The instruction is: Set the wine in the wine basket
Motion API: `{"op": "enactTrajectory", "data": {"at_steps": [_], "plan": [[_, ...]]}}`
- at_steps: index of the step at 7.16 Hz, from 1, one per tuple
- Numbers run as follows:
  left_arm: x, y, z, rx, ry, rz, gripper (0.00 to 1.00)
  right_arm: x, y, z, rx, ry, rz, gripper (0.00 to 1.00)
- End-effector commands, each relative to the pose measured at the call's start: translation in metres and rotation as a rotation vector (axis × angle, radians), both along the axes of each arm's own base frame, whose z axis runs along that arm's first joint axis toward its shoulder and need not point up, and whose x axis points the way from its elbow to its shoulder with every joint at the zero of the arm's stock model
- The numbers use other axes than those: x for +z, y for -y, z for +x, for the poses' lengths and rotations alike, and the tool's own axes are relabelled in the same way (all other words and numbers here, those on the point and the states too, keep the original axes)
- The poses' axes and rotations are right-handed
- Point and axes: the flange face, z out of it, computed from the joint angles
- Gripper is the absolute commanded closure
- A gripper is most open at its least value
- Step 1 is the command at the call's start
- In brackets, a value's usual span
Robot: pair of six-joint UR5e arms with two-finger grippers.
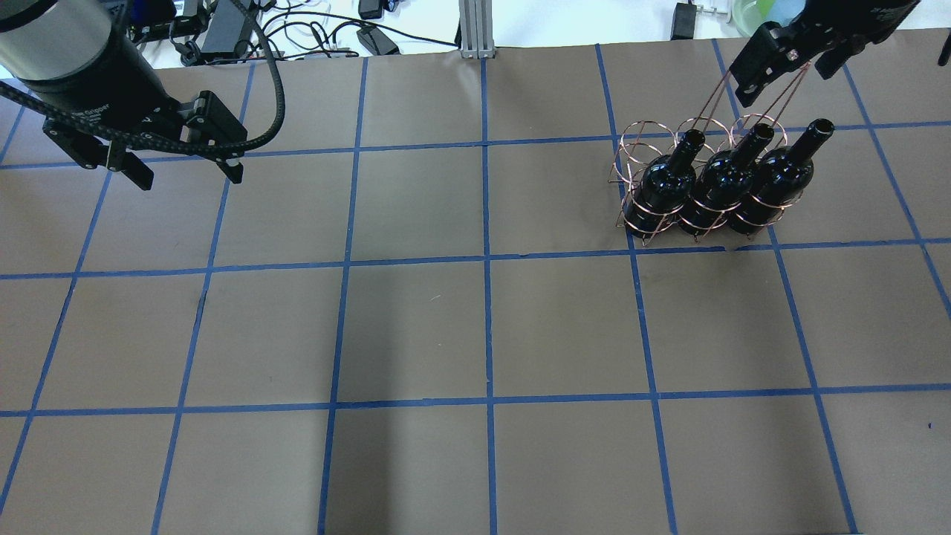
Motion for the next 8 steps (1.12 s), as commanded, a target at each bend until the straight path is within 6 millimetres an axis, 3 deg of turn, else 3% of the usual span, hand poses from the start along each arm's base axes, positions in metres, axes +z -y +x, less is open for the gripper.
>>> {"op": "enactTrajectory", "data": {"at_steps": [1,3,4,8], "plan": [[-0.001,0.000,0.000,0.000,0.002,0.005,0.00,0.021,-0.037,0.030,-0.108,0.025,0.016,0.00],[-0.001,0.000,0.001,0.001,0.004,0.005,0.00,0.011,-0.054,0.095,-0.174,0.037,0.038,0.00],[-0.001,0.000,0.001,0.001,0.004,0.005,0.00,0.010,-0.058,0.115,-0.174,0.042,0.034,0.00],[-0.001,0.000,0.000,0.000,0.004,0.003,0.00,0.007,-0.056,0.114,-0.188,0.038,0.039,0.00]]}}
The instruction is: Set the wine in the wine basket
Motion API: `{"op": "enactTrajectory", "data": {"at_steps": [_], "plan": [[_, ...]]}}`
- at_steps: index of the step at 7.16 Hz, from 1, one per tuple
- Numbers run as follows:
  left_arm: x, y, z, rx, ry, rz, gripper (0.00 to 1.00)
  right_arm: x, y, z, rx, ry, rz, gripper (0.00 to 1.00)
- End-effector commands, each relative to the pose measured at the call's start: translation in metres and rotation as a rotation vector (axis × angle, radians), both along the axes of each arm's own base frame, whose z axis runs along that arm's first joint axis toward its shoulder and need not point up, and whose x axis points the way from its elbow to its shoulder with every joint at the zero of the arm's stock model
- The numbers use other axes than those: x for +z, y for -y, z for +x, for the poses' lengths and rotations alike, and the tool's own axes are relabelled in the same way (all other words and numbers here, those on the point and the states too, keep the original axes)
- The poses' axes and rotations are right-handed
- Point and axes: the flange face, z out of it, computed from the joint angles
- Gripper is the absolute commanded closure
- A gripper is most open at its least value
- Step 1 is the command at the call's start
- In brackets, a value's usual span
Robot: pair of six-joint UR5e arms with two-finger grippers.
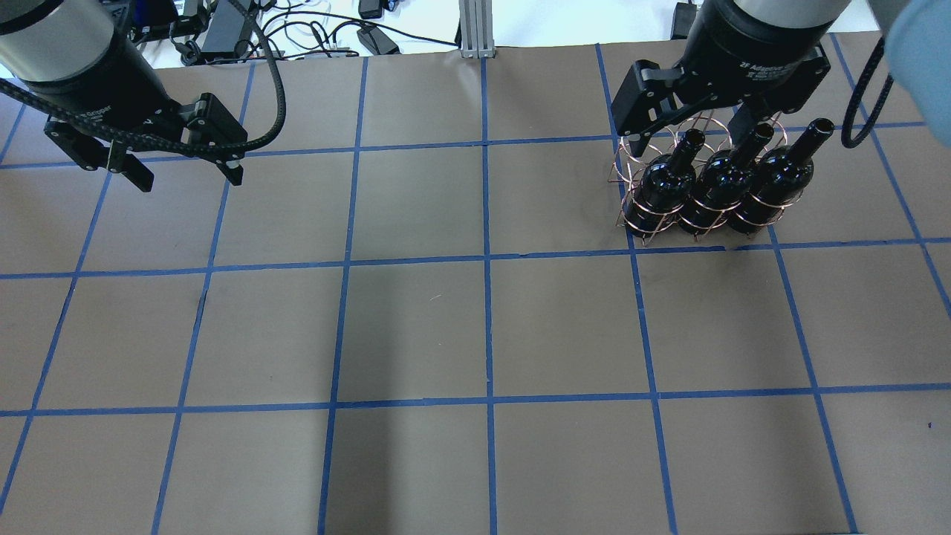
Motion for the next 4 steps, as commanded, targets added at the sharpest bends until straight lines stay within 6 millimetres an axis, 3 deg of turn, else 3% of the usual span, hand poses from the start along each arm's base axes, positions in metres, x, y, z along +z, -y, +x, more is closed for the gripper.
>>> {"op": "enactTrajectory", "data": {"at_steps": [1,4], "plan": [[0.0007,-0.0007,-0.0008,-0.001,-0.001,-0.001,0.00,-0.0004,-0.0004,0.0006,-0.009,-0.001,0.003,0.00],[0.0009,-0.0025,-0.0020,-0.003,-0.005,0.001,0.00,-0.0001,0.0002,0.0001,-0.009,0.001,0.000,0.00]]}}
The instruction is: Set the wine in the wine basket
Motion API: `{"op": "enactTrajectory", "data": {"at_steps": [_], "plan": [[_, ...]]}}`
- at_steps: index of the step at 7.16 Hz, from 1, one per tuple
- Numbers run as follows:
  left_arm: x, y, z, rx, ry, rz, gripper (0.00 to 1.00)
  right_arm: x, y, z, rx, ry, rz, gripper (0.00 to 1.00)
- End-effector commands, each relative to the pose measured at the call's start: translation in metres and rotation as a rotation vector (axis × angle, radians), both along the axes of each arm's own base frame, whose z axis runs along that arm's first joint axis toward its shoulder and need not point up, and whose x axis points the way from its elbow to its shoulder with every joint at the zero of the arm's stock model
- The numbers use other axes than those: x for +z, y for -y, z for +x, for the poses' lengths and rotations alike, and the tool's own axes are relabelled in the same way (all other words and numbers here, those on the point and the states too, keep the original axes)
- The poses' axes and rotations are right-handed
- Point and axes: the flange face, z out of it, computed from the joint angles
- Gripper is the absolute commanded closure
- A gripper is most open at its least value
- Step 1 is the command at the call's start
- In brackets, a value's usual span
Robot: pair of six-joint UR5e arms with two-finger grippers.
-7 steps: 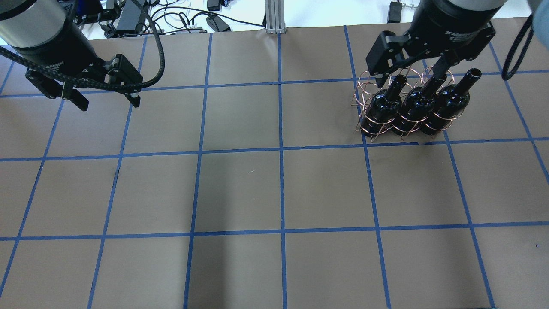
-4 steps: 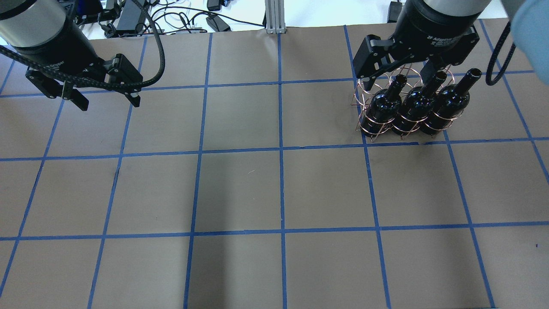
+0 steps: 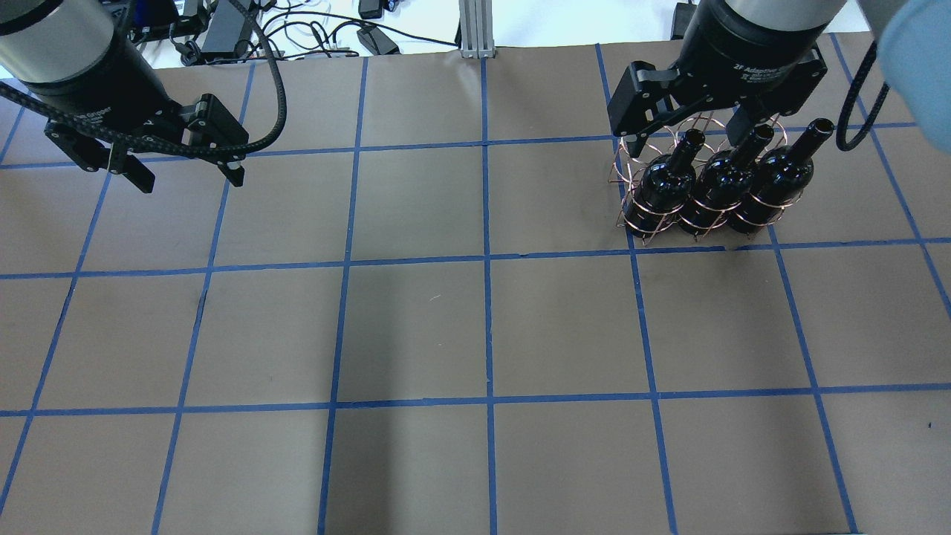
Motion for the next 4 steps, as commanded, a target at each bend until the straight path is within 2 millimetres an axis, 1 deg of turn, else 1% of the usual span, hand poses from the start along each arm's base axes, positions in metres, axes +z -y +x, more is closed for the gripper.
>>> {"op": "enactTrajectory", "data": {"at_steps": [1,4], "plan": [[0.0000,-0.0003,-0.0002,0.000,0.000,0.001,0.00,0.0002,0.0002,-0.0002,0.000,-0.001,-0.002,0.00],[-0.0015,0.0001,-0.0002,0.000,-0.001,0.004,0.00,0.0004,0.0014,-0.0046,-0.003,-0.024,-0.006,0.00]]}}
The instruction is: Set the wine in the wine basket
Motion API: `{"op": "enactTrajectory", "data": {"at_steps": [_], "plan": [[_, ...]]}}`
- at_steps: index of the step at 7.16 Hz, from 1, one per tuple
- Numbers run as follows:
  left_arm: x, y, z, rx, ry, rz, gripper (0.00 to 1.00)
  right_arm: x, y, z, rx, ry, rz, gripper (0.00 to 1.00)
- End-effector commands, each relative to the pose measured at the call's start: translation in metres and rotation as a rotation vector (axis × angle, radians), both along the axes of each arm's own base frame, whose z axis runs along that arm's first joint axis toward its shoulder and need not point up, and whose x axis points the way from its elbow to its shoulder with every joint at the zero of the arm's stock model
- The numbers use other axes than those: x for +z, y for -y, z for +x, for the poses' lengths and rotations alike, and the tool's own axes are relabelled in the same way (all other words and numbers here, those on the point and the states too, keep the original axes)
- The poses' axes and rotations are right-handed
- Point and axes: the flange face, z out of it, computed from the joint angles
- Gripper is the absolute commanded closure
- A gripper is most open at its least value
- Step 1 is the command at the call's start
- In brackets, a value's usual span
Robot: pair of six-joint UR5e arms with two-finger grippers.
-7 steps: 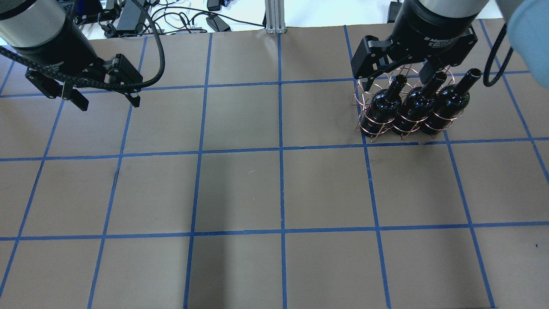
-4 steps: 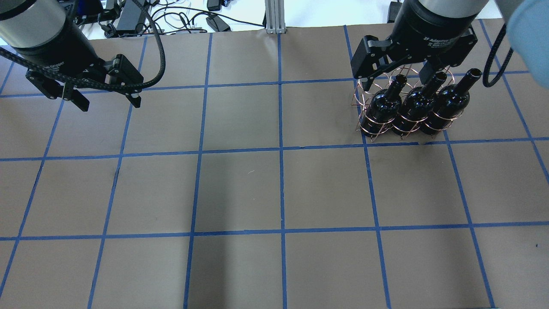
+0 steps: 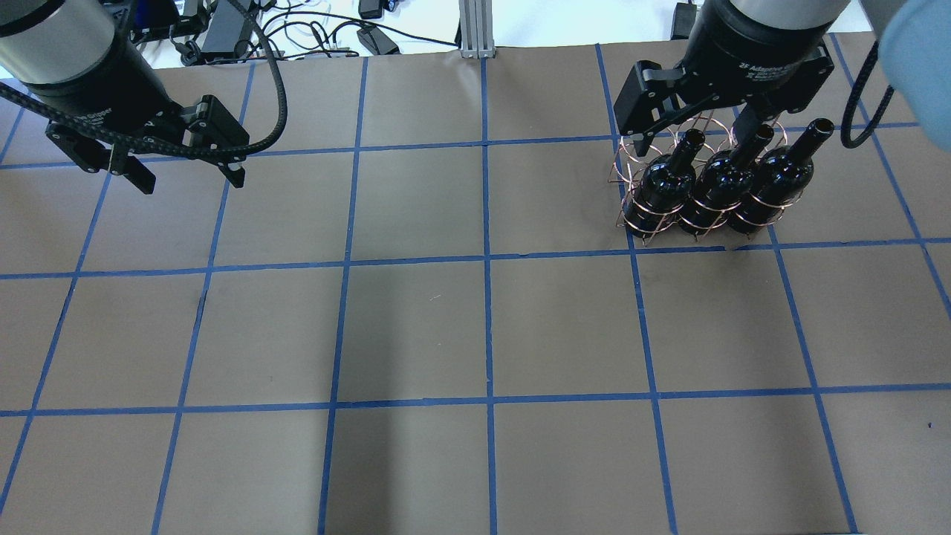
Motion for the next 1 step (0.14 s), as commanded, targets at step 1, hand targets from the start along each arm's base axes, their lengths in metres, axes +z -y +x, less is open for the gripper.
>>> {"op": "enactTrajectory", "data": {"at_steps": [1], "plan": [[-0.0005,0.0005,0.0016,0.003,0.002,0.001,0.00,0.0014,-0.0003,0.0001,0.001,-0.001,-0.004,0.00]]}}
